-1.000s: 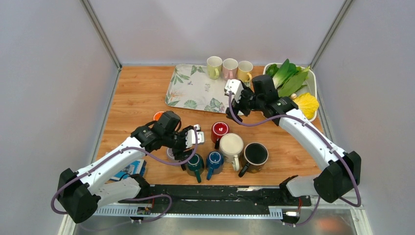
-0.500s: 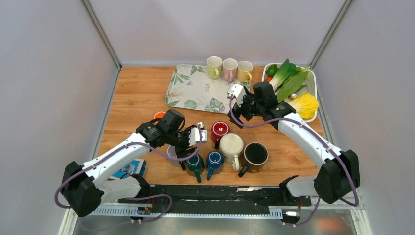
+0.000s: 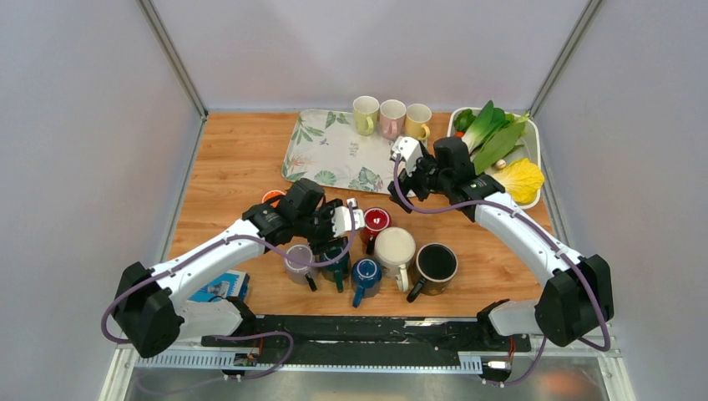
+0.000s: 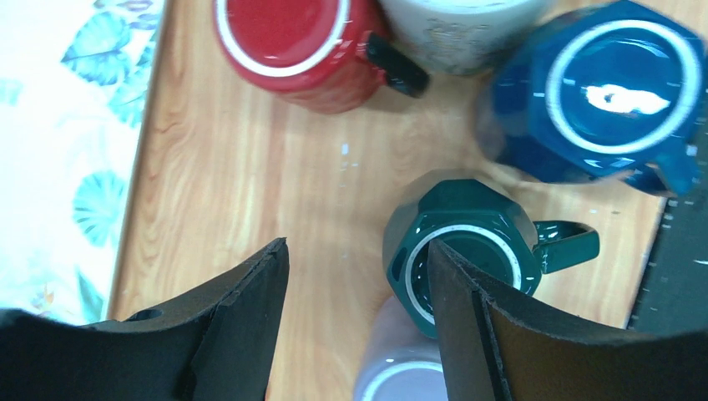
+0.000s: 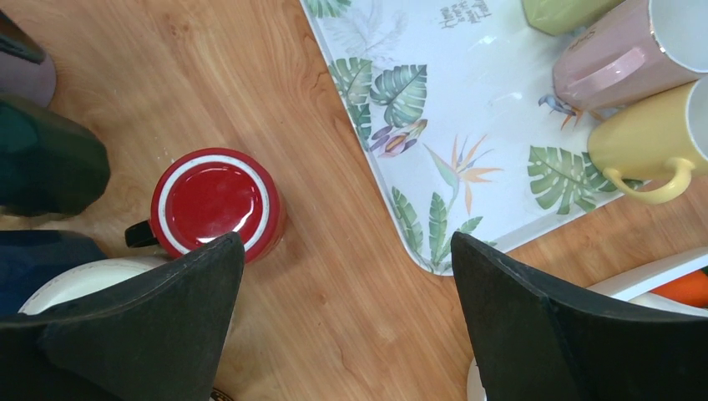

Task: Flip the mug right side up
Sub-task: Move the cup to the center of the board.

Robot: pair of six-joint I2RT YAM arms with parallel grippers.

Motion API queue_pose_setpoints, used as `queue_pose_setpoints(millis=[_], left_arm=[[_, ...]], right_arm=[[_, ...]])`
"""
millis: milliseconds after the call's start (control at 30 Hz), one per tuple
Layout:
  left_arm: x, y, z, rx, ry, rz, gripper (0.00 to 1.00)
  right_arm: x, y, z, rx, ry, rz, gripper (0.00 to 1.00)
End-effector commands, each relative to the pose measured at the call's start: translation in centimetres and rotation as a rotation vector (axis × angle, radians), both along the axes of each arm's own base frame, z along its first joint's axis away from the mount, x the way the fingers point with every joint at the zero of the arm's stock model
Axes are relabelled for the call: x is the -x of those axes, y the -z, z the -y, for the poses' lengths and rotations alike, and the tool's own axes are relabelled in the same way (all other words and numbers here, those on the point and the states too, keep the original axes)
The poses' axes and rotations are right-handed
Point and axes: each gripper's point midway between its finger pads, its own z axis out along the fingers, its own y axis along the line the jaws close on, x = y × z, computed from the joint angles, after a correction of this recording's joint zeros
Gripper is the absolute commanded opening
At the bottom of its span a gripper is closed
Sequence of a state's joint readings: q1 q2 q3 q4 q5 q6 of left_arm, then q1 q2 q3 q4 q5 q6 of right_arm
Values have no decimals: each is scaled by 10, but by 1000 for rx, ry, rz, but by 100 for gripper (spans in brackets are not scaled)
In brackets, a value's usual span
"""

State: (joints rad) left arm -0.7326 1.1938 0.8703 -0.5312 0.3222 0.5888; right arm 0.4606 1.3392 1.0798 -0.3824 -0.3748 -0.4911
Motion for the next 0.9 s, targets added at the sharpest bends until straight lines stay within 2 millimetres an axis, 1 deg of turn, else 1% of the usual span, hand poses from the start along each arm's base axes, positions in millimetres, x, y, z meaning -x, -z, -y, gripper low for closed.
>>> queue_pose_setpoints(millis=[0,33,67,100,133,167,200,233,267,300,333,367,400,433,467,500,533,567,600,633,667,700,733,767,867], left_arm=[[-27,30,-45,-263,-132,16,69],[-35,25,-47,-262,-156,22,69],[-39,29,-48,-280,-167,13,69],[-47,26,-51,-286,-188,19,69],[-51,31,-52,-301,-191,8,69],[-60,33,-54,-306,-200,8,68],[-65,32,-53,-302,-207,9,68],[-74,32,-53,-287,-225,3,68],[-77,32,-52,-272,-251,-12,67],[-86,30,-52,-255,-278,-26,67],[-92,25,-50,-230,-323,-43,66],[-98,28,-54,-226,-358,-73,65],[-104,21,-53,-196,-409,-92,65],[-109,23,-56,-183,-440,-116,64],[-116,17,-55,-155,-471,-123,64],[-121,17,-58,-147,-491,-135,64],[-127,13,-56,-129,-507,-128,64],[-134,15,-60,-133,-532,-125,64],[-143,10,-59,-109,-561,-110,64],[-150,14,-64,-117,-597,-115,64],[-158,9,-63,-91,-643,-119,64],[-163,15,-67,-92,-677,-146,64],[-168,10,-65,-63,-712,-167,64],[-171,16,-68,-62,-735,-191,64],[-179,13,-66,-27,-773,-204,64]], right_arm=[[-21,-19,-2,-60,44,61,100],[-26,-18,-4,-72,57,47,100],[-31,-19,-5,-93,73,34,100],[-34,-21,-8,-117,80,18,100],[-36,-24,-11,-136,76,6,100],[-37,-24,-14,-143,66,-1,100],[-39,-24,-16,-147,58,-5,100],[-41,-23,-18,-149,58,-8,100],[-44,-22,-19,-145,58,-12,100],[-48,-17,-19,-134,57,-15,100],[-53,-14,-20,-123,66,-16,100],[-59,-12,-19,-119,90,-24,100],[-64,-11,-19,-116,102,-30,100],[-67,-11,-21,-113,97,-30,100],[-69,-10,-23,-110,86,-28,100],[-72,-10,-26,-107,79,-27,100],[-76,-9,-27,-104,76,-25,100],[-79,-7,-29,-100,72,-26,100],[-82,-7,-31,-100,67,-26,100],[-85,-6,-34,-100,61,-27,100],[-87,-3,-38,-98,49,-30,100],[-88,-2,-43,-96,31,-30,100],[-86,1,-50,-93,3,-31,100],[-83,5,-57,-89,-30,-34,100],[-69,18,-78,-66,-138,-49,100]])
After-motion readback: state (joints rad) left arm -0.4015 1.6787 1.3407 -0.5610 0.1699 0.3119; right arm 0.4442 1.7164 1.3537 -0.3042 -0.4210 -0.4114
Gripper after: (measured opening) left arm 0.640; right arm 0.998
